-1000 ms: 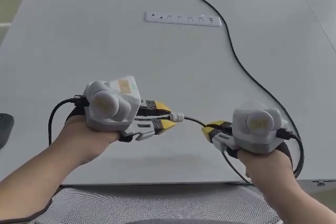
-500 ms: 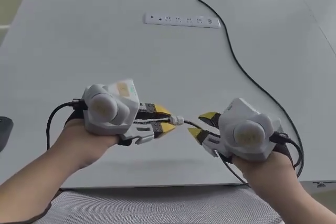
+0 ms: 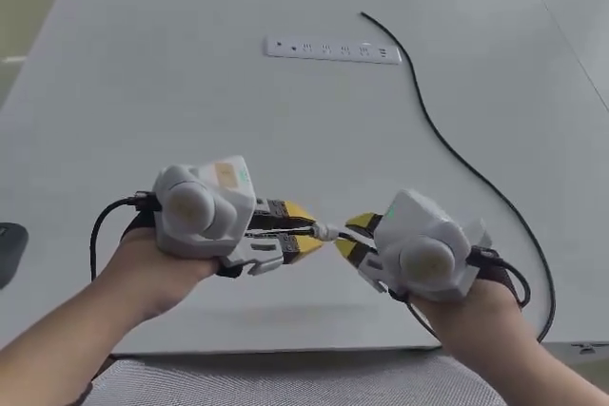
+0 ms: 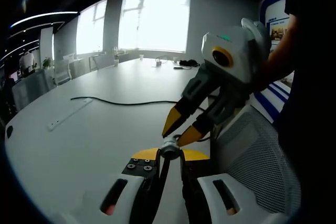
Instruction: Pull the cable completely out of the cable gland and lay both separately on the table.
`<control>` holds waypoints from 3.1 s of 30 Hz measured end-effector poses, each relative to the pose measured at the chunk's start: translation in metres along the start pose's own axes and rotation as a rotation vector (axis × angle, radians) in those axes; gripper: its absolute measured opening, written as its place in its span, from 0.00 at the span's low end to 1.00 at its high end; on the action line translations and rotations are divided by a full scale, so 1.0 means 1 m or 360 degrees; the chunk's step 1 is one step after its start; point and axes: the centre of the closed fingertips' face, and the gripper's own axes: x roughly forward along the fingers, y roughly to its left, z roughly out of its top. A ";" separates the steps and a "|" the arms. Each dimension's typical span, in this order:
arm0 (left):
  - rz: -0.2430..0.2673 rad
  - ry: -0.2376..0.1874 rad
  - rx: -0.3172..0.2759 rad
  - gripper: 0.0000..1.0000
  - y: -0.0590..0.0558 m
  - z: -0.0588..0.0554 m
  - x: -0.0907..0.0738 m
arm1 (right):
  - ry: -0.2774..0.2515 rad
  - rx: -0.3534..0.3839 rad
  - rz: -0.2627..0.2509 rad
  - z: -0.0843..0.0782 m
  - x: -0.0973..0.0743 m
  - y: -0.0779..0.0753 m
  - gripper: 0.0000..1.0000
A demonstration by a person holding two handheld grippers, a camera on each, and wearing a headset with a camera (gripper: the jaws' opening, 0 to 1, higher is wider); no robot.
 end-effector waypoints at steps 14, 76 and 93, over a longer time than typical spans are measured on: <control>-0.0005 -0.0002 -0.0005 0.15 0.001 0.000 0.000 | -0.0035 -0.0086 -0.0014 0.007 0.000 0.002 0.01; -0.0001 -0.0071 -0.0010 0.16 0.001 0.010 0.000 | 0.0093 0.1717 -0.0105 -0.106 0.003 -0.037 0.02; -0.0002 -0.0067 -0.0014 0.16 0.001 0.012 0.000 | 0.0118 0.1525 -0.0138 -0.112 0.000 -0.037 0.02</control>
